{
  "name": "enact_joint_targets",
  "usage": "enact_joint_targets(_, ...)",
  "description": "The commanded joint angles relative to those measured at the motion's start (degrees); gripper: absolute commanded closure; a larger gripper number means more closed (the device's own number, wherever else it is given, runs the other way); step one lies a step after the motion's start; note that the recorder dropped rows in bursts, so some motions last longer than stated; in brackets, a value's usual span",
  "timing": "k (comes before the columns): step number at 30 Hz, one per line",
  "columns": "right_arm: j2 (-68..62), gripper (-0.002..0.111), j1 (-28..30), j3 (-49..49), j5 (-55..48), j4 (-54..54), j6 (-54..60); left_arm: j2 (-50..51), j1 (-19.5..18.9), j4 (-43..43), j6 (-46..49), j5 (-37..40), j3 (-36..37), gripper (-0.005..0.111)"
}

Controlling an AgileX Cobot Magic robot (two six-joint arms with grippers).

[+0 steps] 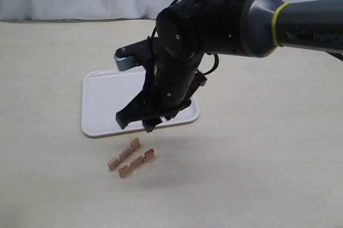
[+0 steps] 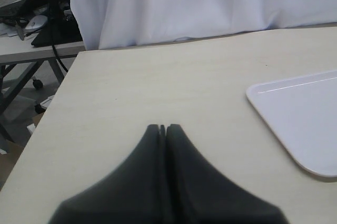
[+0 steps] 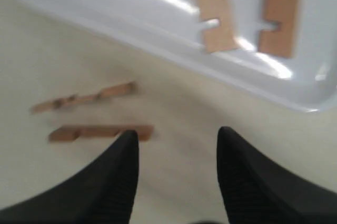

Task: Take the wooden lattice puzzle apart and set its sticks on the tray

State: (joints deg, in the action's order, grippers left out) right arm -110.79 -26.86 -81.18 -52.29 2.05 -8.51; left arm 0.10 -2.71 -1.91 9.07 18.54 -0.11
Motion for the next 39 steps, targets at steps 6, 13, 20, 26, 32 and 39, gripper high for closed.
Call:
enact_joint_targets(6,-1.6,0.063,0.0,0.0,-3.7,14.8,32.8,-0.1,-0.3,-0.2,0.1,-0.9,0.1,0.107)
enact_joint_targets(13,-1.7,0.063,0.0,0.0,-4.8,14.4,59.8,-0.1,-0.3,-0.2,0.1,-0.9,0.1,0.107)
enact_joint_targets(20,-3.4,0.063,0.0,0.0,-4.8,14.4,71.8,-0.1,-0.3,-0.2,0.1,-0.9,0.1,0.107)
enact_joint_targets(26,-6.2,0.063,0.0,0.0,-2.4,14.4,75.7,-0.1,-0.3,-0.2,0.1,-0.9,0.1,0.107)
enact_joint_targets(32,-7.4,0.063,0.0,0.0,2.6,13.1,74.7,-0.1,-0.3,-0.2,0.1,-0.9,0.1,0.107)
enact_joint_targets(39,-9.1,0.063,0.0,0.0,-1.2,12.2,76.0,-0.1,-0.3,-0.2,0.1,-0.9,0.1,0.107)
